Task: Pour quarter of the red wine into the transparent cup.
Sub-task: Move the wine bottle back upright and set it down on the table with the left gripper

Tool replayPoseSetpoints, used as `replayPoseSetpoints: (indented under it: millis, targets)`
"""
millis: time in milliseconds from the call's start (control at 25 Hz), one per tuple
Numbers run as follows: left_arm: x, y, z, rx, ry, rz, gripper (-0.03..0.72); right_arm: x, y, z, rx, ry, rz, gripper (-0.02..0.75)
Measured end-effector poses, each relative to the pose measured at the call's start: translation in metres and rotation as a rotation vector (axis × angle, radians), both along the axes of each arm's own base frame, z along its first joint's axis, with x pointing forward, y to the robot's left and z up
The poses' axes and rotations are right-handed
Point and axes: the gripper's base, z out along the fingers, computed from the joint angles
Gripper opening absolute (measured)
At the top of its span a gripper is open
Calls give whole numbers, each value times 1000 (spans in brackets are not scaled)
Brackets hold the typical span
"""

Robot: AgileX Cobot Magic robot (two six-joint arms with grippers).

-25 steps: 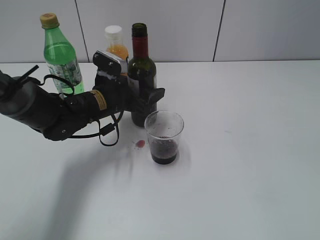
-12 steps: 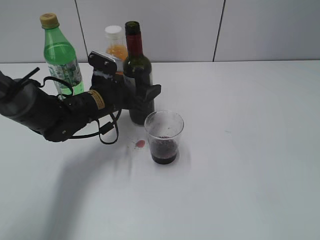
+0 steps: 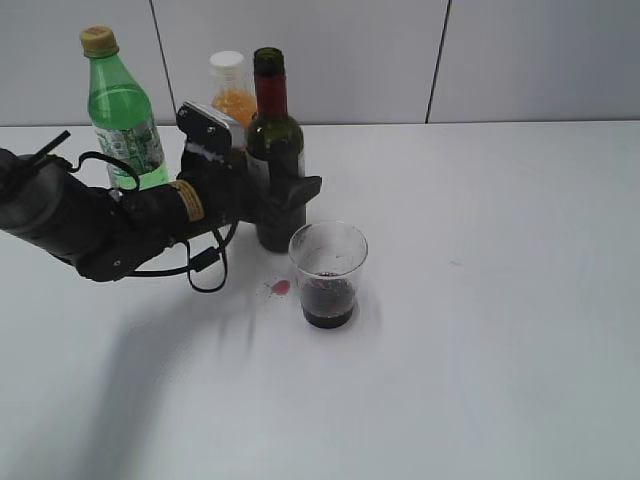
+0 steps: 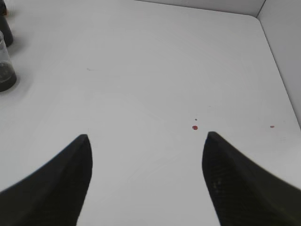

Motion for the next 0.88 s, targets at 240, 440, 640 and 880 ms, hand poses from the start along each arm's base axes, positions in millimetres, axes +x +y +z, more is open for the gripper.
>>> replayPoseSetpoints:
  millis: [240, 440, 640, 880]
  targets:
    - [0, 0, 0, 20, -21, -16, 551, 0, 0, 0, 0, 0, 0, 585]
    - [0, -3, 14, -32, -109, -46, 590, 0, 0, 0, 1, 0, -1, 585]
    - [2, 0, 25, -61, -151, -40, 603, 0, 0, 0, 1, 0, -1, 585]
    - [3, 2, 49, -81, -203, -34, 603, 0, 0, 0, 0, 0, 0, 585]
